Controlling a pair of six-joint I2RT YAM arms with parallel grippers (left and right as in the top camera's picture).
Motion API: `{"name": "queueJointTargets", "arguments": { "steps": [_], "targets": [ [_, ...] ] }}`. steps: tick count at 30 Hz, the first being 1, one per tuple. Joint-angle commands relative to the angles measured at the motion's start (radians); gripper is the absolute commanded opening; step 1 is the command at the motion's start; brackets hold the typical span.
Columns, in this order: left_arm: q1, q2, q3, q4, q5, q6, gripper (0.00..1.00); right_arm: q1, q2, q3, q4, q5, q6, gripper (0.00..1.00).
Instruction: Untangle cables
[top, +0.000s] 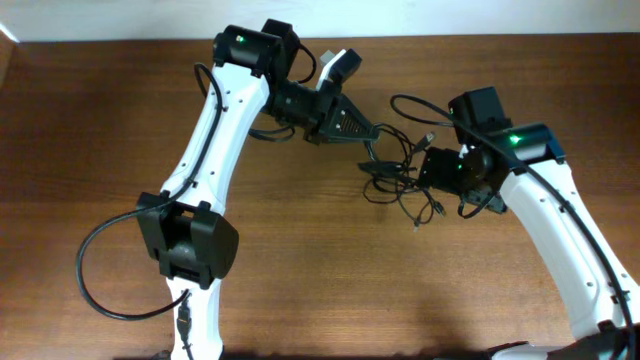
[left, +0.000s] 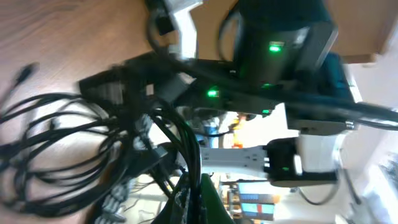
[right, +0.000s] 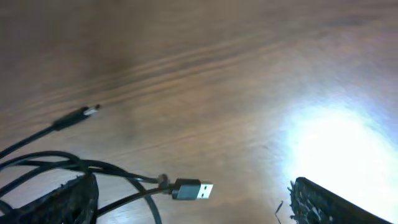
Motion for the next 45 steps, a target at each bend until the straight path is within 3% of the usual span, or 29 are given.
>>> {"name": "queueJointTargets", "arguments": {
  "steps": [1, 7, 9, 11, 18, 20, 21, 22, 26, 30, 33, 36, 45],
  "targets": [
    [0.066, -0.034, 0.018, 0.006, -0.257, -0.127, 0.0, -0.004, 0.009, 0.012, -0.018, 0.134, 0.065, 0.98],
    [0.085, -0.034, 0.018, 0.055, -1.032, -0.497, 0.0, -0.004, 0.009, 0.013, -0.018, 0.13, 0.084, 0.98],
    [0.082, -0.034, 0.018, 0.053, -1.223, -0.583, 0.0, -0.004, 0.009, 0.013, -0.018, 0.13, 0.083, 0.98],
    [0.082, -0.034, 0.018, 0.05, -1.296, -0.591, 0.0, -0.004, 0.009, 0.013, -0.017, 0.13, 0.083, 0.98],
    [0.082, -0.034, 0.018, 0.05, -1.297, -0.591, 0.0, -0.004, 0.009, 0.013, -0.017, 0.129, 0.083, 0.99],
    [0.082, -0.034, 0.018, 0.047, -1.212, -0.581, 0.0, -0.004, 0.009, 0.013, -0.016, 0.098, 0.083, 0.98],
    [0.079, -0.034, 0.018, 0.054, -1.079, -0.504, 0.0, -0.004, 0.009, 0.013, -0.009, 0.06, 0.082, 0.98],
    [0.068, -0.034, 0.018, 0.071, -0.842, -0.314, 0.0, -0.004, 0.009, 0.013, 0.015, -0.013, 0.063, 0.98],
    [0.032, -0.034, 0.018, 0.071, -0.505, -0.091, 0.0, -0.004, 0.009, 0.013, 0.099, -0.217, -0.036, 0.98],
    [-0.013, -0.034, 0.018, 0.081, -0.478, -0.078, 0.0, -0.004, 0.009, 0.013, 0.149, -0.372, -0.087, 0.98],
    [-0.051, -0.034, 0.018, 0.074, -0.376, 0.037, 0.0, -0.004, 0.009, 0.013, 0.172, -0.416, -0.092, 0.98],
    [-0.068, -0.034, 0.018, 0.122, -0.379, -0.016, 0.0, -0.003, 0.009, 0.013, 0.174, -0.417, -0.114, 0.98],
    [-0.067, -0.035, 0.018, 0.13, -0.118, -0.021, 0.0, -0.003, 0.01, 0.012, 0.142, -0.3, -0.113, 0.98]
  ]
}}
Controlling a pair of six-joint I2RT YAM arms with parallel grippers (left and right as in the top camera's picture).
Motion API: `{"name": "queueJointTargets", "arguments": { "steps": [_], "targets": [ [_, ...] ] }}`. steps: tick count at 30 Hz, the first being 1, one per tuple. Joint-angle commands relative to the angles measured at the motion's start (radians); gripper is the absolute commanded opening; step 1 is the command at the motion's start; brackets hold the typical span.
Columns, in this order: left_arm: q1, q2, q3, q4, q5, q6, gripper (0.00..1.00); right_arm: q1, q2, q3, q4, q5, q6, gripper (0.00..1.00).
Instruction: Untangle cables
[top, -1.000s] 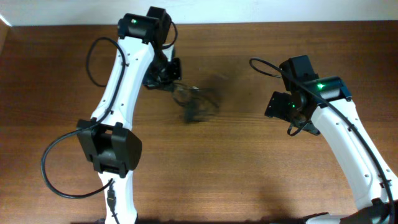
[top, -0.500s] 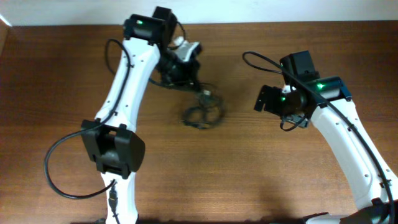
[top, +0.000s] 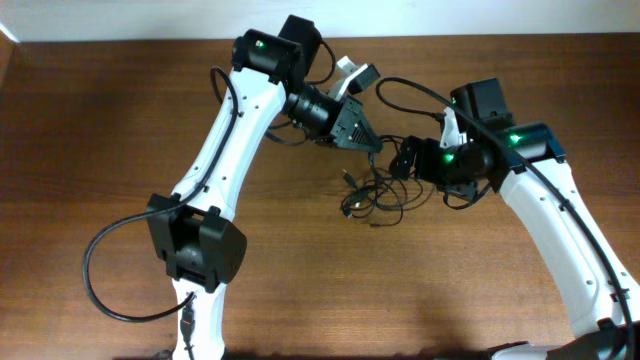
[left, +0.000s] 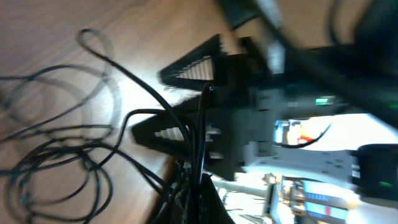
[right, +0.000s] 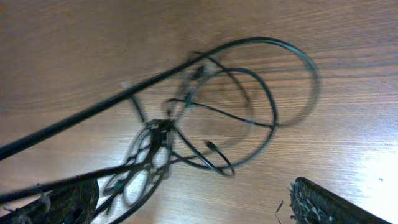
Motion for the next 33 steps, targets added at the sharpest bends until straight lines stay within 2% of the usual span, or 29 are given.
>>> {"name": "queueJointTargets", "arguments": {
  "steps": [1, 2, 4, 8, 9, 16, 21, 23, 25, 27, 33],
  "targets": [
    [0.004, -0.034, 0.017, 0.003, 0.142, 0.023, 0.0, 0.0, 0.007, 0.013, -0.033, 0.153, -0.007, 0.98],
    [0.004, -0.034, 0.017, 0.003, 0.132, 0.023, 0.0, 0.0, 0.007, 0.013, -0.05, 0.209, 0.019, 0.98],
    [0.004, -0.034, 0.017, 0.009, 0.009, -0.028, 0.0, 0.0, 0.007, 0.013, -0.112, 0.38, 0.136, 0.99],
    [0.004, -0.034, 0.017, -0.002, -0.47, -0.327, 0.0, 0.0, 0.007, 0.013, -0.191, 0.549, 0.249, 0.98],
    [0.004, -0.034, 0.017, -0.008, -0.533, -0.342, 0.0, 0.0, 0.007, 0.013, -0.201, 0.57, 0.26, 0.98],
    [0.0, -0.034, 0.016, 0.011, -0.718, -0.353, 0.0, 0.0, 0.007, 0.013, -0.206, 0.504, 0.272, 0.98],
    [-0.039, -0.034, 0.016, -0.016, -1.079, -0.589, 0.0, 0.0, 0.007, 0.013, -0.198, 0.475, 0.271, 0.98],
    [-0.066, -0.034, 0.016, -0.036, -1.209, -0.627, 0.0, 0.0, 0.007, 0.013, -0.195, 0.475, 0.271, 0.98],
    [-0.112, -0.034, 0.016, -0.071, -1.373, -0.645, 0.0, 0.0, 0.007, 0.013, -0.184, 0.475, 0.271, 0.98],
    [-0.148, -0.034, 0.016, -0.092, -1.466, -0.644, 0.0, 0.0, 0.007, 0.013, -0.179, 0.475, 0.272, 0.98],
    [-0.25, -0.034, 0.016, -0.1, -1.619, -0.644, 0.0, 0.0, 0.007, 0.013, -0.168, 0.46, 0.271, 0.98]
  ]
}}
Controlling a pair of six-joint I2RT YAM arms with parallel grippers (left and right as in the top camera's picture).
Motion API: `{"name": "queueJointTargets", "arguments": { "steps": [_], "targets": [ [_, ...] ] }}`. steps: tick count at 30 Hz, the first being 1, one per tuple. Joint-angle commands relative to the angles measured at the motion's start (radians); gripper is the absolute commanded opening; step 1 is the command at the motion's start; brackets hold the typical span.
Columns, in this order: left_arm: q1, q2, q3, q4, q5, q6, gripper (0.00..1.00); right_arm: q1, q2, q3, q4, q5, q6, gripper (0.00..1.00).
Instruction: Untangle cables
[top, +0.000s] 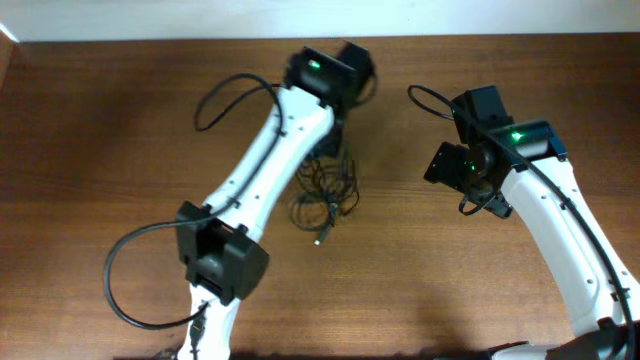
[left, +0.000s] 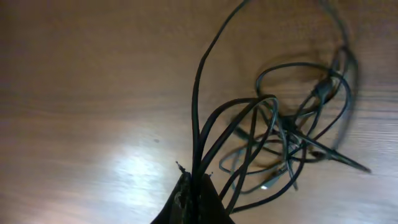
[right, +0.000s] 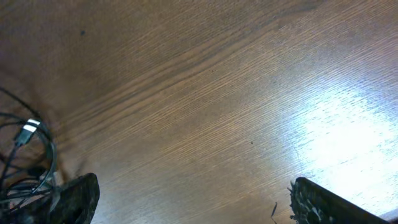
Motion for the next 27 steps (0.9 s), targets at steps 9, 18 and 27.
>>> {"name": "queueJointTargets", "arguments": {
  "steps": [9, 18, 27],
  "targets": [
    [-0.069, -0.033, 0.015, -0.024, -0.217, -0.028, 0.0, 0.004, 0.002, -0.004, -0.005, 0.122, -0.041, 0.98],
    [-0.069, -0.033, 0.015, -0.033, -0.204, -0.027, 0.34, 0.002, 0.002, -0.004, 0.015, 0.068, -0.041, 0.98],
    [-0.069, -0.033, 0.015, -0.024, -0.126, -0.027, 0.99, 0.002, 0.002, -0.004, 0.032, 0.068, -0.041, 0.98]
  ]
}}
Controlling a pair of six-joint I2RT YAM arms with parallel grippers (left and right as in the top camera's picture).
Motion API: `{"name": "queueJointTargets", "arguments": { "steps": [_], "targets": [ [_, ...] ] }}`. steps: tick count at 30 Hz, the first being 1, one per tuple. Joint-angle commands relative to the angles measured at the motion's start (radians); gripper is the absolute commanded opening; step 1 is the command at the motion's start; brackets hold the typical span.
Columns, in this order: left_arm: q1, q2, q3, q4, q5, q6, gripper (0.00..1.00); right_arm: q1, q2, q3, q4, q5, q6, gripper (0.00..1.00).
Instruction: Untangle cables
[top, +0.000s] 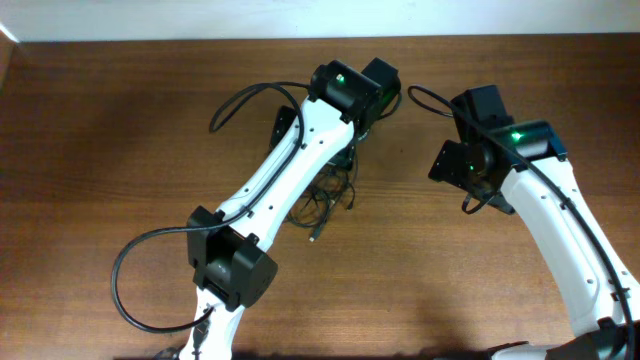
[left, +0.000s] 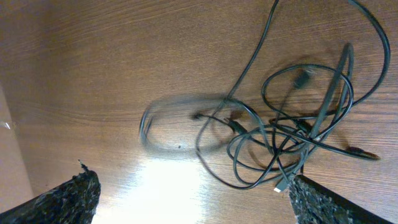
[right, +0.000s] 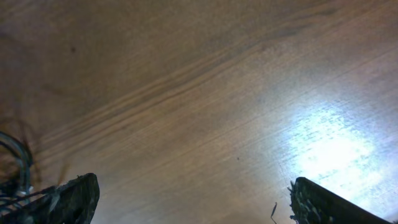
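Observation:
A tangle of thin black cables (left: 292, 130) lies on the wooden table, with a silver USB plug (left: 278, 184) at its near edge. One loop (left: 180, 124) on its left side is blurred by motion. My left gripper (left: 191, 180) hangs open above the table beside the tangle and holds nothing. From overhead the tangle (top: 325, 195) lies under the left arm, whose wrist (top: 350, 88) covers its gripper. My right gripper (right: 194, 180) is open over bare wood, off to the right (top: 450, 165). Only a strand of cable (right: 15, 165) shows at its left edge.
The left arm's own grey cable (top: 245, 98) loops over the back of the table. The table's far edge (top: 150, 40) meets a white wall. Bare wood (top: 420, 270) stretches in front of and between the two arms.
My left gripper was shut on several cable strands and is now open. The strands have dropped onto the table, one loop still moving. The right gripper stays open, barely moved.
At first the tangle lay between both grippers at centre right, the left shut on its strands and the right open by a USB plug. Then strands ran taut between them. Later the left held the tangle further left, away from the right gripper. Now it lies released.

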Motion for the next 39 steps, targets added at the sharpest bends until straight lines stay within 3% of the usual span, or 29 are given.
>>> {"name": "queueJointTargets", "arguments": {
  "steps": [1, 11, 16, 18, 24, 30, 35, 39],
  "targets": [
    [0.003, -0.033, 0.015, 0.002, 0.017, -0.006, 0.99, 0.002, 0.002, -0.004, 0.017, -0.005, -0.006, 0.98],
    [0.003, -0.033, 0.015, 0.002, 0.017, -0.006, 0.99, 0.002, 0.002, -0.004, 0.017, -0.073, -0.013, 0.98],
    [0.003, -0.033, 0.015, 0.002, 0.017, -0.006, 0.99, 0.002, 0.002, -0.004, 0.096, -0.375, -0.278, 0.98],
    [0.003, -0.033, 0.015, 0.002, 0.018, -0.007, 0.99, 0.002, 0.002, -0.004, 0.117, -0.416, -0.288, 0.98],
    [0.002, -0.033, 0.015, 0.02, 0.298, -0.018, 0.99, 0.002, 0.002, -0.004, 0.13, -0.417, -0.288, 0.98],
    [0.074, -0.033, 0.015, 0.077, 0.289, -0.017, 0.99, 0.002, 0.002, -0.004, 0.107, -0.405, -0.288, 0.98],
    [0.18, -0.032, 0.007, 0.105, 0.472, -0.016, 0.99, 0.002, 0.002, -0.004, 0.105, -0.369, -0.288, 0.98],
    [0.193, -0.032, -0.033, 0.163, 0.483, 0.005, 0.99, 0.002, 0.002, -0.004, 0.101, -0.369, -0.288, 0.98]
  ]
}}
